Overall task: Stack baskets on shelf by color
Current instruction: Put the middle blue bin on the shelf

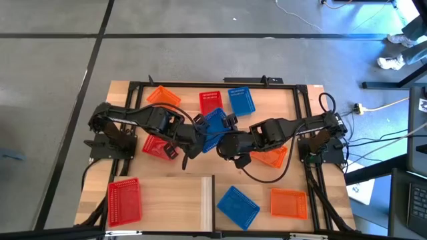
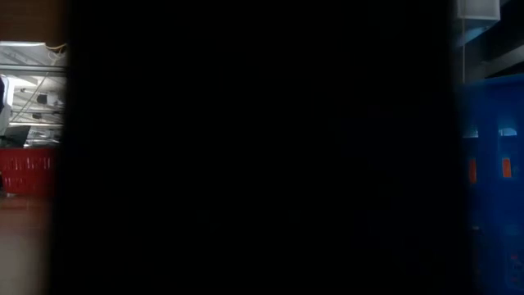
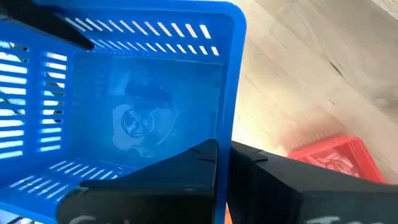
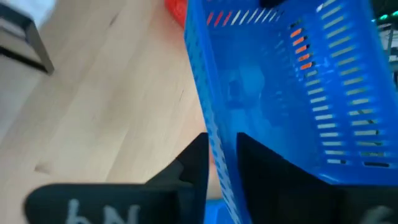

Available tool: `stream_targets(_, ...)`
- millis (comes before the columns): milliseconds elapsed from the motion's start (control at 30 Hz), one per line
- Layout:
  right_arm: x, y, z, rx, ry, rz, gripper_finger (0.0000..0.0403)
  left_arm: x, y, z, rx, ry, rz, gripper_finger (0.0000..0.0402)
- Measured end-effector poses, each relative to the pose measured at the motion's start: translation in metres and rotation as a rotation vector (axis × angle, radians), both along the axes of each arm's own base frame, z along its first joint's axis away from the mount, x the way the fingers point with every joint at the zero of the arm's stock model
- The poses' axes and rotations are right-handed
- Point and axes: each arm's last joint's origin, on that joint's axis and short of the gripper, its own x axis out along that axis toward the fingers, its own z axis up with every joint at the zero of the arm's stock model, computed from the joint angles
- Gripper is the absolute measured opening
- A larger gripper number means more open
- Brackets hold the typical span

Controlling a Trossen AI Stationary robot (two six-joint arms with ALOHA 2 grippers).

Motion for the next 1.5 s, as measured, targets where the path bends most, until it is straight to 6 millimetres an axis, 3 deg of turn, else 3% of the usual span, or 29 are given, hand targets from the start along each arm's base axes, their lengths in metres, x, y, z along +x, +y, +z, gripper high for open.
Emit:
stream_targets(167,0.001,0.002,0.001,0.0,-0.02,0.015,0.0116,-0.005,0.001,-0.002,-0.01,0.046,0.045,0.0)
stream_targets(367,-0.004,0.016,0.006,0.013,-0.025,0.044,0.0119,-0.018,0.002,-0.003,-0.116,0.119,0.163,0.0)
stream_targets(600,-0.018,0.035,0.031,0.09,-0.092,0.034,0.0119,-0.034,0.001,0.008,-0.25,0.071,0.359,0.0)
stream_targets(967,-0.052,0.061,0.069,0.164,-0.131,0.078,0.0119,-0.079,-0.016,0.039,-0.494,-0.067,0.579,0.0)
stream_targets(1133,-0.063,0.067,0.084,0.124,-0.207,0.067,0.0119,-0.09,-0.038,0.041,-0.66,-0.097,0.799,0.0)
stream_targets(1333,-0.069,0.064,0.095,0.095,-0.253,0.039,0.0119,-0.097,-0.083,0.046,-0.906,-0.079,0.798,0.0)
stream_targets(1500,-0.069,0.064,0.095,0.09,-0.253,0.042,0.0119,-0.101,-0.118,0.056,-1.107,-0.167,0.764,0.0)
